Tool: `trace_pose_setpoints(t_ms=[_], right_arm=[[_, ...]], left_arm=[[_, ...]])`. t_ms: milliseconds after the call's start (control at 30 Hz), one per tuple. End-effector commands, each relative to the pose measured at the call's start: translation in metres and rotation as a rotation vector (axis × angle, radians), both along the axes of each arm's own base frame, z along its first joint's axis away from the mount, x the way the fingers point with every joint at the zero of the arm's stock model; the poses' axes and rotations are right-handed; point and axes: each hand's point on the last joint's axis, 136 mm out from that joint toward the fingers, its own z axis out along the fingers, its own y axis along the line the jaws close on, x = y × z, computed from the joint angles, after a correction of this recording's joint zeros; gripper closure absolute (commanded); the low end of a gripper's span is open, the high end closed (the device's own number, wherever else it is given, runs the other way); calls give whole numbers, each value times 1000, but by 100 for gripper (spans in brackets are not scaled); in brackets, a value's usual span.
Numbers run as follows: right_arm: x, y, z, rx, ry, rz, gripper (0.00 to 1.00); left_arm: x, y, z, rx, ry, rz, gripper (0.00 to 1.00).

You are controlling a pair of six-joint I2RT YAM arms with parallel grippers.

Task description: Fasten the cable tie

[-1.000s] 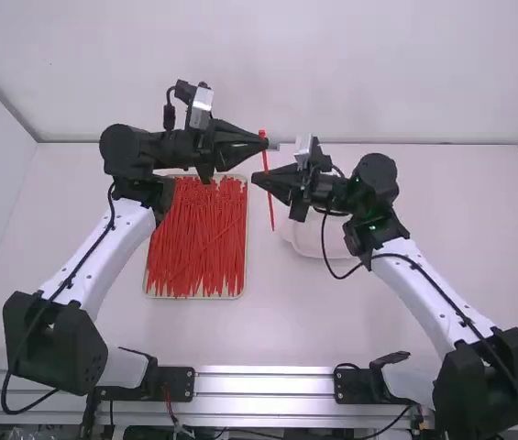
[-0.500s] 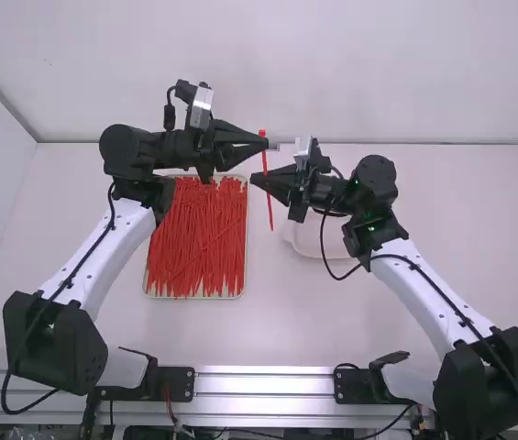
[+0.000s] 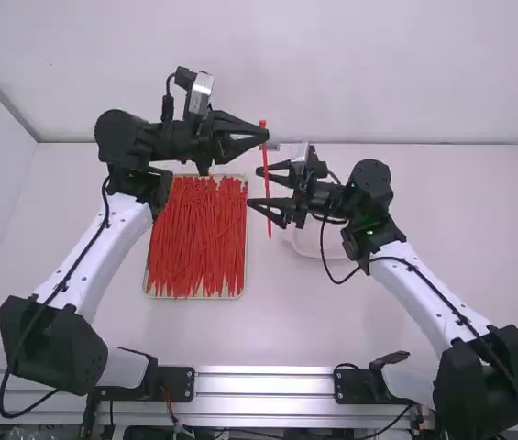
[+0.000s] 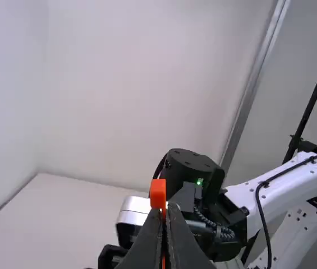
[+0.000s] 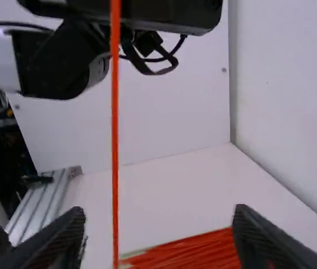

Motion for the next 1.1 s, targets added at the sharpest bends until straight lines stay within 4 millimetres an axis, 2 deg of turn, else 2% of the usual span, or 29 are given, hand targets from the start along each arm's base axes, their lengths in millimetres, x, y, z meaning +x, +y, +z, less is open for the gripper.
trace_pose_setpoints(t_ms=[0,333,600,800,900,933,1067], right_arm=[[4,-6,-3,0,21,-10,2],[15,-22,-3,2,28,-50,2],[23,-32,-8,-41,-103,-86,2],[29,-40,-12,-69,-166,-106,1],[28,-40,-15,-84,-189,-105,2],[28,-40,-15,-84,-189,-105,2],[25,-35,-16,-112,-320,-90,2]], left_arm=[[2,7,9,3,-7,12,99],[19,20,2,11,96,65,99],[31,21,-5,5,177,106,99],[49,25,-21,24,278,181,98],[66,37,-34,39,355,263,98],[66,37,-34,39,355,263,98],[78,51,-46,40,440,323,99]])
